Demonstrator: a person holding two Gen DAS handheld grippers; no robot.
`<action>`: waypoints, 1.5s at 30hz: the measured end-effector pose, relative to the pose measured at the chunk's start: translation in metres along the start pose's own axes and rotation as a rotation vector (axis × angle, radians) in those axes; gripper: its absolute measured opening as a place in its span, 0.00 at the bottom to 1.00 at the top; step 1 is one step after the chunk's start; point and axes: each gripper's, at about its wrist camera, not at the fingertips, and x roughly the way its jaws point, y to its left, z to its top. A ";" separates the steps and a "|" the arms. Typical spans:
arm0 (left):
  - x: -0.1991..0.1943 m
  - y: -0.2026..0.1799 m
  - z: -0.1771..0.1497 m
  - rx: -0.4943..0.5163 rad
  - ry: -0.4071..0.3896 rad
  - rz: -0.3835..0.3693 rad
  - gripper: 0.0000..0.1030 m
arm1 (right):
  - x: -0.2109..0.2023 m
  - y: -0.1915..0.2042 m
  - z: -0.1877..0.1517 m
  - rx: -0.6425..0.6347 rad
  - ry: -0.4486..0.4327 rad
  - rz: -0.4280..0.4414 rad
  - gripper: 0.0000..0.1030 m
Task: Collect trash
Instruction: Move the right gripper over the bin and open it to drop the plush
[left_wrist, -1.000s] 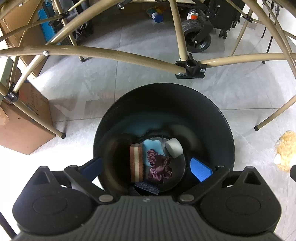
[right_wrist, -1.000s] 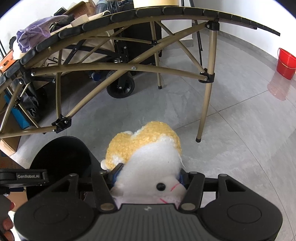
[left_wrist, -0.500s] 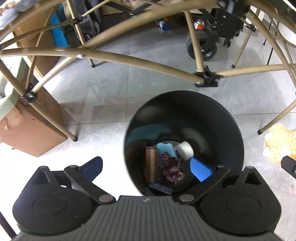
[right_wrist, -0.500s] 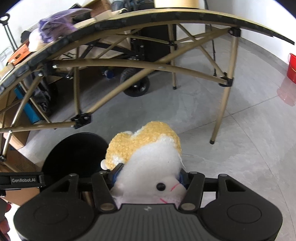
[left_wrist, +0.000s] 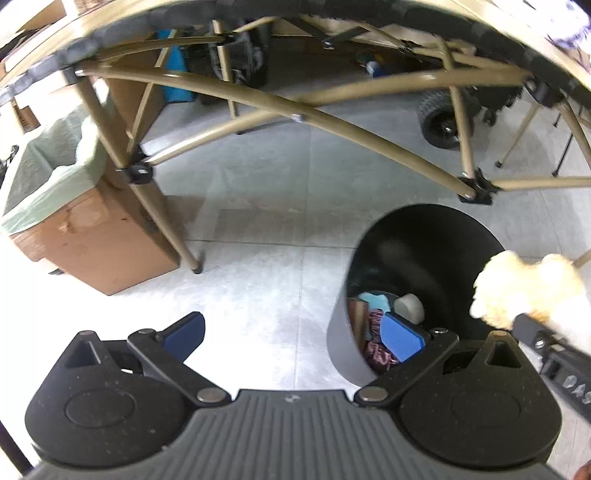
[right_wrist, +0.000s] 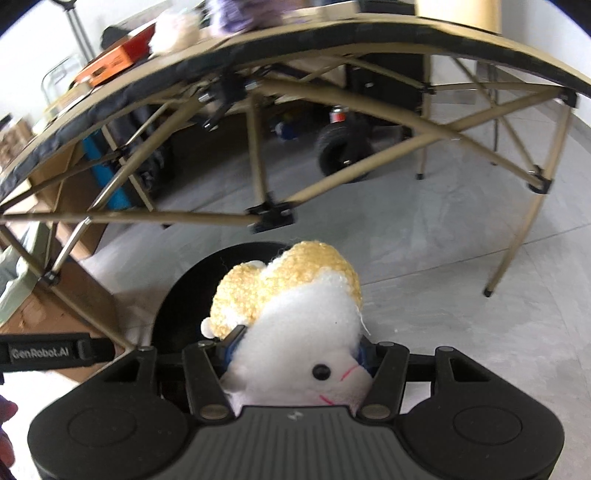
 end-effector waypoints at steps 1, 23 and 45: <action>-0.001 0.005 0.000 -0.008 -0.001 0.003 1.00 | 0.003 0.005 0.000 -0.010 0.005 0.003 0.54; 0.031 0.064 -0.002 -0.057 0.067 0.161 1.00 | 0.071 0.052 -0.012 -0.051 0.132 -0.036 0.54; 0.042 0.028 -0.012 0.106 0.083 0.087 1.00 | 0.079 0.044 -0.012 -0.045 0.164 -0.052 0.55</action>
